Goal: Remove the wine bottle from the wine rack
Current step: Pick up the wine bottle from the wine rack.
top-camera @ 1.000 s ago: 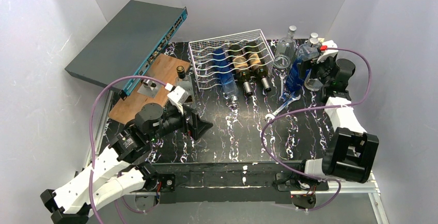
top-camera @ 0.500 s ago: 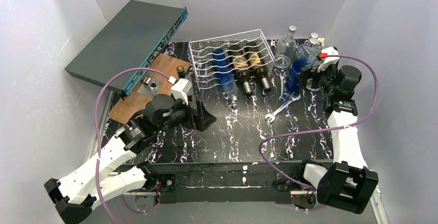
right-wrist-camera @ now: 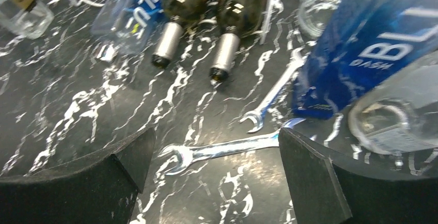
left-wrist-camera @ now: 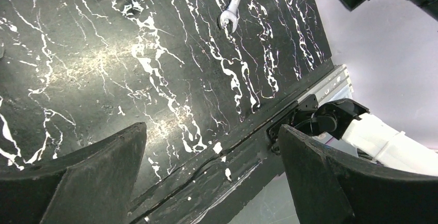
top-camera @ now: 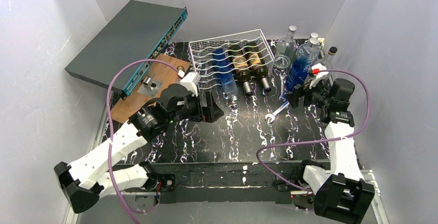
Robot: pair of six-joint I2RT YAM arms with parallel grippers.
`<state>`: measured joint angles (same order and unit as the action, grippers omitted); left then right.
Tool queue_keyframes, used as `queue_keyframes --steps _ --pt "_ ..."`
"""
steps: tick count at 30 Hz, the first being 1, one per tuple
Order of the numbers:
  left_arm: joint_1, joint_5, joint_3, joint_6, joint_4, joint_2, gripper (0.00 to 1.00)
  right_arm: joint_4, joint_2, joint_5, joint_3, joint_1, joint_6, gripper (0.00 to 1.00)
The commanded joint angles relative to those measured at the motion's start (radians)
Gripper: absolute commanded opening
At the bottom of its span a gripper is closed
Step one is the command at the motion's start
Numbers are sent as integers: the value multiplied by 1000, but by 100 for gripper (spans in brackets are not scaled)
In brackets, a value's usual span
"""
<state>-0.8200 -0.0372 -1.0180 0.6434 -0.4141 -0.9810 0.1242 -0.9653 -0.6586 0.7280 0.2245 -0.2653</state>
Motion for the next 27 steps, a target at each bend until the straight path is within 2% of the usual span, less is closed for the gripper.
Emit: queue_keyframes --steps 1,6,10,14,17,23,27 --pt "-41 55 -94 0 -14 -69 98 39 44 -132 -44 6 -12 98" --pt "-112 217 -196 -49 -34 -196 98 48 77 -136 -75 6 -26 98" --pt "-125 332 -272 -41 -34 -325 98 46 85 -140 -78 6 -28 98" --pt "-126 420 -341 -31 -22 -449 98 46 87 -137 -78 7 -30 98" --pt "-124 466 -387 -86 13 -537 98 45 91 -134 -77 7 -31 98" --pt "-108 642 -466 -115 51 -708 98 41 92 -136 -76 7 -31 98" --pt "-54 655 -479 -76 102 -814 98 43 97 -135 -76 7 -32 98"
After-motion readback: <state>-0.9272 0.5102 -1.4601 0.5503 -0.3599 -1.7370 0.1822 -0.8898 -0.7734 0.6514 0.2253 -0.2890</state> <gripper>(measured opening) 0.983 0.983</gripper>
